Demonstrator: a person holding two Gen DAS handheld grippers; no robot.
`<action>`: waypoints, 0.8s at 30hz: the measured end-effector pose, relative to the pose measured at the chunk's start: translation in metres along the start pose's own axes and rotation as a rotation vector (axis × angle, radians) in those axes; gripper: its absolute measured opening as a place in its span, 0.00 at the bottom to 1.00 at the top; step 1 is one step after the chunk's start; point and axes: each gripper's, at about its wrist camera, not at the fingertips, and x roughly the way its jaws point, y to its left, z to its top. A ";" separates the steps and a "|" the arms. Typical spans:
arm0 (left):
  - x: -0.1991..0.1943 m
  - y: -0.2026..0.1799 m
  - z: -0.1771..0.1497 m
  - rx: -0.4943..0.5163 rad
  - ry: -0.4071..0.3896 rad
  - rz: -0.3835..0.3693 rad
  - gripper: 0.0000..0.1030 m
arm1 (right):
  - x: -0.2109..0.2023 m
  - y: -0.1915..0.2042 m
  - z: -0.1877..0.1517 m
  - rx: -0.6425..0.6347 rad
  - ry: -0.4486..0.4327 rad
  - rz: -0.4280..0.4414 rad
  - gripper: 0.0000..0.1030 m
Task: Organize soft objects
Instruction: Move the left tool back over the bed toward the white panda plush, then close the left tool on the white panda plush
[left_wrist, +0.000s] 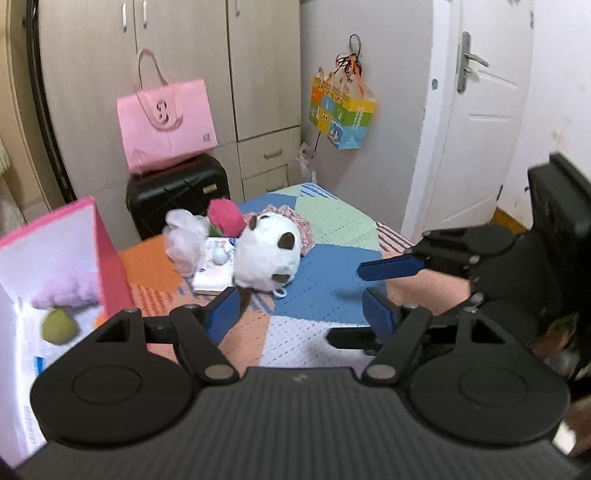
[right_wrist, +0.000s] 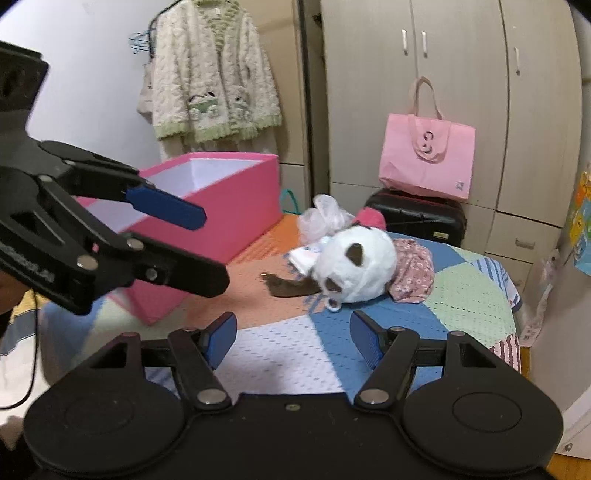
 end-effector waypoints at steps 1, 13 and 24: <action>0.006 0.002 0.001 -0.019 0.004 -0.017 0.71 | 0.005 -0.002 -0.001 0.002 -0.003 -0.013 0.71; 0.061 -0.006 0.017 -0.033 -0.047 0.043 0.71 | 0.056 -0.026 0.001 0.153 0.023 0.008 0.71; 0.108 0.028 0.027 -0.189 0.041 0.080 0.71 | 0.081 -0.027 0.013 0.137 -0.006 -0.094 0.71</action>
